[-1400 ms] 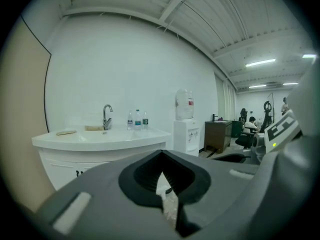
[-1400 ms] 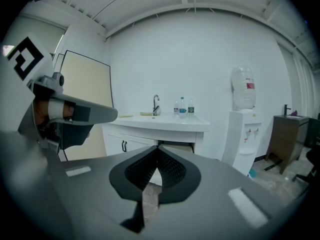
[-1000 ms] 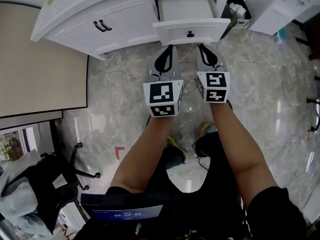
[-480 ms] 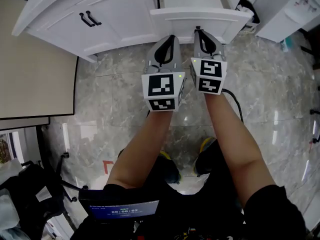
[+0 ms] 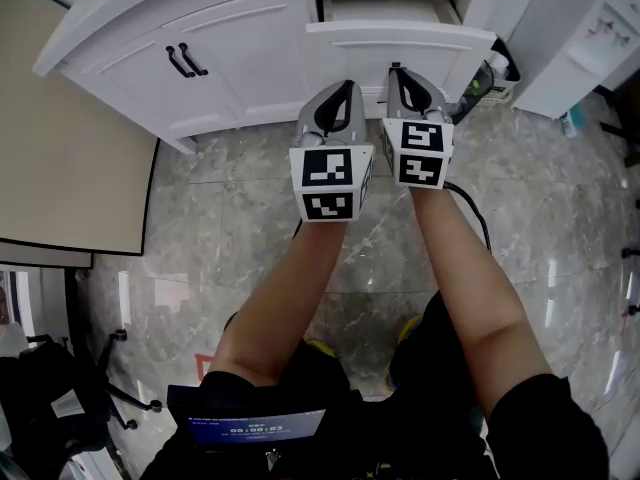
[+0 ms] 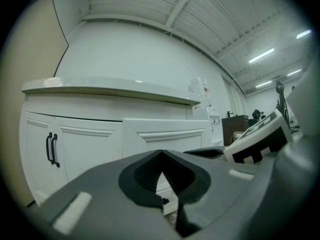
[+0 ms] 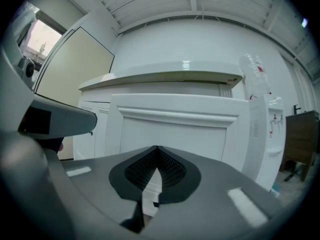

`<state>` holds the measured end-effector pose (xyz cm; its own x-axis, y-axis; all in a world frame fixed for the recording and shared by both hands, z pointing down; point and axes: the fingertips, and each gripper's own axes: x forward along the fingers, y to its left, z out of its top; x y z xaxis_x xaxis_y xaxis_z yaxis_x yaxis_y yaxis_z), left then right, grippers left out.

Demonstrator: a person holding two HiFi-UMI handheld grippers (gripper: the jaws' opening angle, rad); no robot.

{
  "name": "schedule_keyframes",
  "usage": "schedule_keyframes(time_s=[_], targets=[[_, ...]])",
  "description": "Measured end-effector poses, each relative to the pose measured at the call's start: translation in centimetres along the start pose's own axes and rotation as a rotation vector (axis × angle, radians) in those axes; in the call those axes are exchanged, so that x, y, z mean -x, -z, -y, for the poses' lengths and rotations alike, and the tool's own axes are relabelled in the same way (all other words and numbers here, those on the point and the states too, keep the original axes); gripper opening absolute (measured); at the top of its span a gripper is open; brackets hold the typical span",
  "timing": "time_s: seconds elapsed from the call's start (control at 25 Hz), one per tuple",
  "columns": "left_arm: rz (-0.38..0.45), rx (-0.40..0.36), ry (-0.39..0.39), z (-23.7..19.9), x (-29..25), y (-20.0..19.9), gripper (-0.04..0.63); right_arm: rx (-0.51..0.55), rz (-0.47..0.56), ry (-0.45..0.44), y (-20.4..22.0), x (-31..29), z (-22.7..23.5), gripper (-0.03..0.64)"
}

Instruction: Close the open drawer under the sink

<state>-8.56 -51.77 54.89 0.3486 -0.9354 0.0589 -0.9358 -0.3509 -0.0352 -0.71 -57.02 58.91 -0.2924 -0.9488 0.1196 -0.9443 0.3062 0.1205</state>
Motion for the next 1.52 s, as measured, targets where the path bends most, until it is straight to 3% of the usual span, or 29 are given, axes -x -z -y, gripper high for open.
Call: schedule_keyframes(time_s=[0.56, 0.96, 1.32, 1.52], targets=[[-0.073, 0.061, -0.049, -0.8, -4.2, 0.6, 0.001, -0.009, -0.011, -0.027, -0.9, -4.1, 1.2, 0.026], [-0.060, 0.056, -0.069, -1.3, -5.6, -0.2, 0.001, -0.025, -0.055, -0.062, -1.1, -8.9, 2.2, 0.025], [-0.052, 0.055, -0.072, -1.1, -4.5, -0.1, 0.001, 0.025, -0.077, -0.076, -1.1, -10.6, 2.5, 0.026], [-0.042, 0.059, -0.058, -1.2, -3.9, -1.1, 0.001, 0.003, 0.070, -0.105, -3.7, -6.8, 1.9, 0.025]])
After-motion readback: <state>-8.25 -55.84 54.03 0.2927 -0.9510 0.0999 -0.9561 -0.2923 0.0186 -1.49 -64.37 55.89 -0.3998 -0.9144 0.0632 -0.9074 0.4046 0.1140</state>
